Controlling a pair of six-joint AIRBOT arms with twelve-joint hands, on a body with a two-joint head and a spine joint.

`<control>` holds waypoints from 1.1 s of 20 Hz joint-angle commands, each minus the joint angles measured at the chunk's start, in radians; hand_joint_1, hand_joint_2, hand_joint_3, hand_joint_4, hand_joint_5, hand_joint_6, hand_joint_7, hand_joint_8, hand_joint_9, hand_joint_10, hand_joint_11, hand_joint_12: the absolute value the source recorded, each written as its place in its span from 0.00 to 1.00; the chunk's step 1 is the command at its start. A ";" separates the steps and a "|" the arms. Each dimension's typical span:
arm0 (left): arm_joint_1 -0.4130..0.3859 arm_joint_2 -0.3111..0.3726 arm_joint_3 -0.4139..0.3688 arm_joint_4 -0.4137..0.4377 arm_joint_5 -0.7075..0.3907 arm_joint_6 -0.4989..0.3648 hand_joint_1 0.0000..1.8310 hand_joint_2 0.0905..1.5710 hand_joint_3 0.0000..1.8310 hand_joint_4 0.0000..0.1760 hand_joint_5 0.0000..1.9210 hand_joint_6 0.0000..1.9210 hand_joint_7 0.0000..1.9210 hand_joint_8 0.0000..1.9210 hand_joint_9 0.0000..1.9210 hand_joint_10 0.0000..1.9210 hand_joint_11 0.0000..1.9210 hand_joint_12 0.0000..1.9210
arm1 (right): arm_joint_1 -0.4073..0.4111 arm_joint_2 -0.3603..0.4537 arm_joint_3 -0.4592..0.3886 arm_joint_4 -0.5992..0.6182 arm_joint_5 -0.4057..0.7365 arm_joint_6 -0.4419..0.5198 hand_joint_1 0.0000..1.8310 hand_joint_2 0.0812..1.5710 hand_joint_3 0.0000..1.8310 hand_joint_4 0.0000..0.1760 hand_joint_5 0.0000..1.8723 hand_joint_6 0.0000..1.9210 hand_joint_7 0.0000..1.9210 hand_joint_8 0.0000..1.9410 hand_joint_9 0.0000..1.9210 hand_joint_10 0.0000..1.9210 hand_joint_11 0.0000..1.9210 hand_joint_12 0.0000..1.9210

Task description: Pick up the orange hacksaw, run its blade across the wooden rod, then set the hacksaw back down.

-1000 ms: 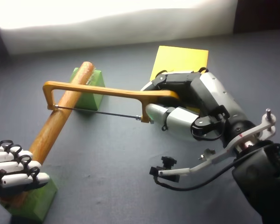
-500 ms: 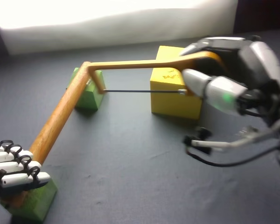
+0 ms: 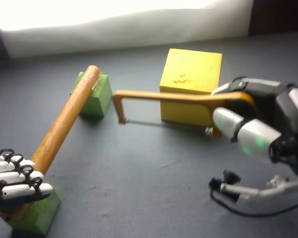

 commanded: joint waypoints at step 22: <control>-0.011 -0.009 -0.002 -0.010 -0.028 0.001 0.04 0.80 0.00 0.00 0.02 0.00 0.01 0.00 0.01 0.00 0.00 0.00 | -0.159 -0.089 0.078 -0.064 0.118 0.165 0.50 0.68 0.00 0.00 0.35 0.00 0.33 0.00 0.32 0.04 0.14 0.67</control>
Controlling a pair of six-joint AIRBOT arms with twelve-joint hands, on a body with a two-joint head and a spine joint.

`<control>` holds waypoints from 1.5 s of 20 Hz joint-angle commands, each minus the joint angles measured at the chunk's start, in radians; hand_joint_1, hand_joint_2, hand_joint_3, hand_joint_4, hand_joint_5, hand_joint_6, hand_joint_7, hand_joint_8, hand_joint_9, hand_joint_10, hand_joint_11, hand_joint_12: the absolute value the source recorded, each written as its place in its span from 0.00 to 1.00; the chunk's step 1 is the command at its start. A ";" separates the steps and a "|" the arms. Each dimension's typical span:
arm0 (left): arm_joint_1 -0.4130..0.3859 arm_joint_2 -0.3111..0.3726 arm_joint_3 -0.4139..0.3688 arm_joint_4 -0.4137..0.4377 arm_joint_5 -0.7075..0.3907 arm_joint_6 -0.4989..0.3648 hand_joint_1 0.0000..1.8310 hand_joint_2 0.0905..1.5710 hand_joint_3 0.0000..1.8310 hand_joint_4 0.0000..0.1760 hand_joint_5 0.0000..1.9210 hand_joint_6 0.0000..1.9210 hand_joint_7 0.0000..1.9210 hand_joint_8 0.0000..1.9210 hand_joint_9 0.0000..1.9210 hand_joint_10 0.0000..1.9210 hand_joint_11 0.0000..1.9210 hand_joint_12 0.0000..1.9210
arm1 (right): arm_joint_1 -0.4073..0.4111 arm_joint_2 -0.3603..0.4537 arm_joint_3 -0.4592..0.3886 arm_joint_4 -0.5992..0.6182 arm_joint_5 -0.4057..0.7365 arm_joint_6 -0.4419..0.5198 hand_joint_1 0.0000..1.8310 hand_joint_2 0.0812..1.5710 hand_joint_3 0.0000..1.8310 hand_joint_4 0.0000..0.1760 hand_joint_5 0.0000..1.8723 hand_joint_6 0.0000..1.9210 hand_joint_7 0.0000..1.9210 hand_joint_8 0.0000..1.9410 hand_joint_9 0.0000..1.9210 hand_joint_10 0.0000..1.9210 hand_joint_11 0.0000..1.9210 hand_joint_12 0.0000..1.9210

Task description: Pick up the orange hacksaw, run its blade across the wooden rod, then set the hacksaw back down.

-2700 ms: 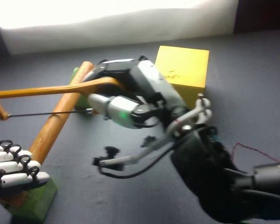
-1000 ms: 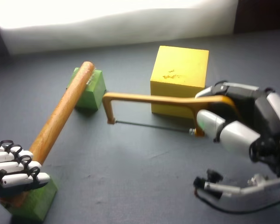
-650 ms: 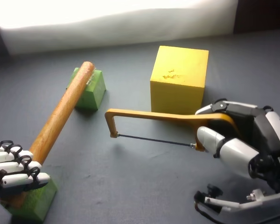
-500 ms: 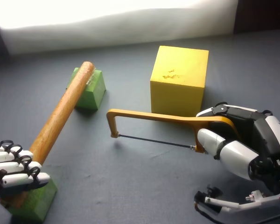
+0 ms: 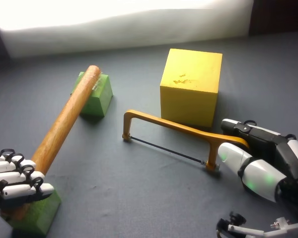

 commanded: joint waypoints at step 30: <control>-0.031 -0.048 0.169 -0.008 -0.686 0.101 0.19 0.80 0.00 0.00 0.27 0.78 0.26 0.83 0.28 0.96 0.28 0.99 | 0.343 0.396 0.267 -1.521 -0.237 0.156 0.29 0.70 0.00 0.00 0.37 0.84 0.48 0.86 0.52 0.91 0.52 0.94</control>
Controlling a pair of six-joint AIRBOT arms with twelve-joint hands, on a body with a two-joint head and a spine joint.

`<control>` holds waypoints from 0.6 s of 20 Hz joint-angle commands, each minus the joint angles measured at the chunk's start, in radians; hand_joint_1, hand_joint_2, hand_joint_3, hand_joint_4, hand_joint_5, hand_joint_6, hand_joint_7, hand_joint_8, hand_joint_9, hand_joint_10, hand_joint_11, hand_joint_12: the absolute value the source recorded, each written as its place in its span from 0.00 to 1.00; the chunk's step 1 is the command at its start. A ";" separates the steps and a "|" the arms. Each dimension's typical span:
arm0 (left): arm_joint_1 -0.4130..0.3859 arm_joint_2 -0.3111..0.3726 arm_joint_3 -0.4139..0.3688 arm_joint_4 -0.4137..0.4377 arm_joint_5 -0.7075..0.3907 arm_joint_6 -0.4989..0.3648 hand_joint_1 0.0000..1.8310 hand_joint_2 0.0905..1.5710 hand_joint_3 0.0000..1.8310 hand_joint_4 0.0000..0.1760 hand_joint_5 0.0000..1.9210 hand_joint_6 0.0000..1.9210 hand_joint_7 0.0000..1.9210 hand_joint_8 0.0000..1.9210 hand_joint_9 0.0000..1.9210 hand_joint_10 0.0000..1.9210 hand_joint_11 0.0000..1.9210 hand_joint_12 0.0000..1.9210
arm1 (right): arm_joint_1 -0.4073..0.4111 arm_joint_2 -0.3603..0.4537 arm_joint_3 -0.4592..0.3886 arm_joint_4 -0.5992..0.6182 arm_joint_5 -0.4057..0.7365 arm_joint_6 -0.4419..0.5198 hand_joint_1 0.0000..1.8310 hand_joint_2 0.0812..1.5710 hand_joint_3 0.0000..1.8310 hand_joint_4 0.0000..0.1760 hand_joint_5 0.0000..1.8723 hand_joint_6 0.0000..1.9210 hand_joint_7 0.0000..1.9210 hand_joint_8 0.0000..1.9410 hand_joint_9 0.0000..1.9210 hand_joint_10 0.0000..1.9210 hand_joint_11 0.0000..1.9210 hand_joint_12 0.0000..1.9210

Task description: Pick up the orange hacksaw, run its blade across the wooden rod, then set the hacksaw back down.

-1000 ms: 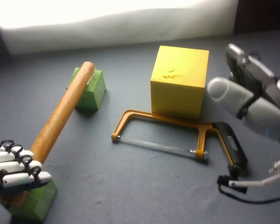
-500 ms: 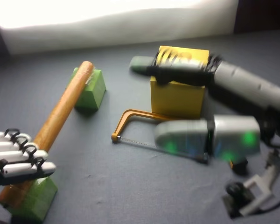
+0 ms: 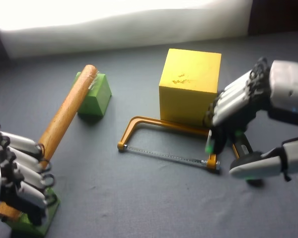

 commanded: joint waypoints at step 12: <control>0.005 -0.022 0.064 -0.136 -0.395 0.024 0.30 0.79 0.00 0.00 0.65 1.00 0.70 1.00 0.72 1.00 0.75 1.00 | 0.094 -0.001 0.062 -0.236 0.358 -0.034 0.26 0.84 0.00 0.00 0.65 1.00 0.71 1.00 0.78 1.00 0.86 1.00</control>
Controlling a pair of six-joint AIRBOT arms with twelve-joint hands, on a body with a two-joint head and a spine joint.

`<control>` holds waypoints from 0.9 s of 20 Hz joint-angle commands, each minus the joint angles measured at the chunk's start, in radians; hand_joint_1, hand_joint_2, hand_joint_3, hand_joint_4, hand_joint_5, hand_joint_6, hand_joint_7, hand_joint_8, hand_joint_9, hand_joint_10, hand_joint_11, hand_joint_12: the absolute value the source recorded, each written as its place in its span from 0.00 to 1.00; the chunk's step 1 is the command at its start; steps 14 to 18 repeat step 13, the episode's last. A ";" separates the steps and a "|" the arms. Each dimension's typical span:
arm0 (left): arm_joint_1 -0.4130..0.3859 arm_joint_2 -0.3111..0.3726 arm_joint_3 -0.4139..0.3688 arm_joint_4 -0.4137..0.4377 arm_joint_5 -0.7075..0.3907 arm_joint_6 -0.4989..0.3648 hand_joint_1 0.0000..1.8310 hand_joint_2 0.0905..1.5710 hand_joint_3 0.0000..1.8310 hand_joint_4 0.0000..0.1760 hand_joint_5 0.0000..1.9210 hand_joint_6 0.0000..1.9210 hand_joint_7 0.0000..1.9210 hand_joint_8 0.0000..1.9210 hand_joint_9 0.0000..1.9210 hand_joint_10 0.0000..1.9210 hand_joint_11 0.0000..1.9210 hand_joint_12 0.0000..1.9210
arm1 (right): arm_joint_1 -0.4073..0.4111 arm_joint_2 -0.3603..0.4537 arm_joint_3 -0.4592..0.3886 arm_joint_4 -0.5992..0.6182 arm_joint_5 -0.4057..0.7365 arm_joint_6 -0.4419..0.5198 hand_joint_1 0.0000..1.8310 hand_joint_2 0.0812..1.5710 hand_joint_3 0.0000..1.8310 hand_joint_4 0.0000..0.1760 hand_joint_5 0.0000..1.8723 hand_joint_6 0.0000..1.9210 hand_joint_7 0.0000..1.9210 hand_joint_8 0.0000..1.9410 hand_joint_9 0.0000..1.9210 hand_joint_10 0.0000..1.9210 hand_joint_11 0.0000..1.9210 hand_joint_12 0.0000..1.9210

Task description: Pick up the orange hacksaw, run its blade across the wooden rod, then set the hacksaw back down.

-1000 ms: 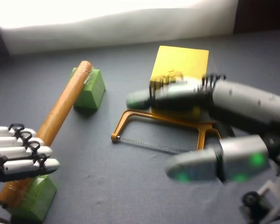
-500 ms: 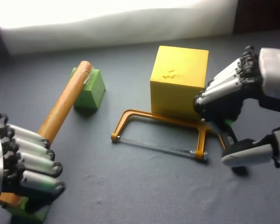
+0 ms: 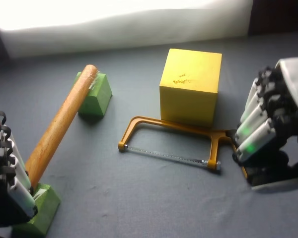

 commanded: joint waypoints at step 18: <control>0.015 -0.013 0.083 -0.033 -0.192 -0.011 0.30 0.79 0.00 0.00 0.64 1.00 0.67 1.00 0.69 1.00 0.73 1.00 | 0.063 -0.001 0.051 -0.154 0.180 0.040 0.25 0.85 0.00 0.00 0.63 1.00 0.71 1.00 0.77 1.00 0.85 1.00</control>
